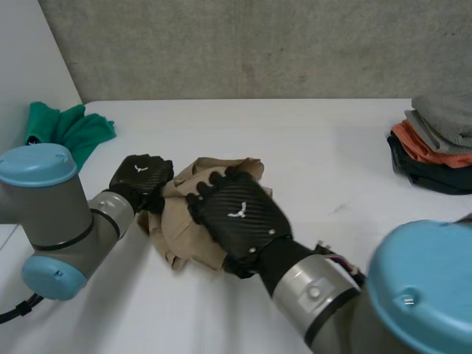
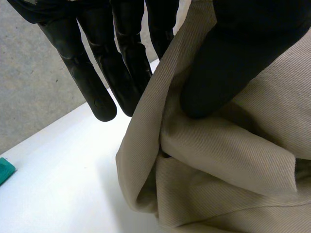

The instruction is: Fold the laundry.

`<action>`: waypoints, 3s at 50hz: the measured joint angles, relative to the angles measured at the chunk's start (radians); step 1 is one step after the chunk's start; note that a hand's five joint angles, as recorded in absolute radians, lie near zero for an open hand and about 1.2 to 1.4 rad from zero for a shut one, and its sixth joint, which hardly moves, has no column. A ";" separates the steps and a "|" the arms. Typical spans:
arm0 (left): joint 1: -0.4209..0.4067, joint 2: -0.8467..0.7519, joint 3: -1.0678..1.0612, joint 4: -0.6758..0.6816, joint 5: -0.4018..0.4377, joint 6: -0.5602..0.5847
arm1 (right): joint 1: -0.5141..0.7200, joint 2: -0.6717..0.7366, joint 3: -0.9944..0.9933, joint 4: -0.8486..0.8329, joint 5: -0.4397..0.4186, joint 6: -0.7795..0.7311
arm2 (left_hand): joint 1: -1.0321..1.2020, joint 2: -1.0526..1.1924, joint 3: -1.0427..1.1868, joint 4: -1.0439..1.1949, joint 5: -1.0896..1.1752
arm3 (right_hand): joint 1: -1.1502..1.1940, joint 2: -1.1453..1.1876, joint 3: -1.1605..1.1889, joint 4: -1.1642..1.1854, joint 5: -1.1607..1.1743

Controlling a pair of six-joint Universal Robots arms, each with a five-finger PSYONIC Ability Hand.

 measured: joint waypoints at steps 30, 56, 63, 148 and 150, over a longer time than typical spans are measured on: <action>0.006 0.298 -0.007 -0.225 0.009 -0.289 | -0.114 0.089 -0.110 -0.164 0.250 -0.216 | 0.065 0.047 0.048 0.050 0.055 | 0.695 0.762 0.763 0.769 0.799; -0.034 0.571 0.074 -0.237 -0.016 -0.486 | -0.391 -0.069 -0.508 0.305 0.130 -0.082 | 0.065 0.048 0.048 0.050 0.062 | 0.696 0.762 0.780 0.800 0.799; -0.029 0.302 0.042 -0.189 -0.080 -0.476 | -0.406 0.131 -0.483 0.297 0.075 -0.041 | 0.059 0.017 0.024 0.022 0.049 | 0.696 0.762 0.780 0.800 0.799; -0.291 0.720 0.238 -0.006 -0.283 -0.208 | -0.406 -0.481 -0.414 0.305 0.055 -0.021 | 0.012 0.051 0.052 0.050 0.056 | 0.702 0.762 0.784 0.803 0.801; -0.291 0.734 0.251 -0.012 -0.283 -0.208 | -0.406 -0.496 -0.421 0.312 0.055 -0.021 | 0.012 0.051 0.052 0.050 0.058 | 0.701 0.762 0.784 0.803 0.801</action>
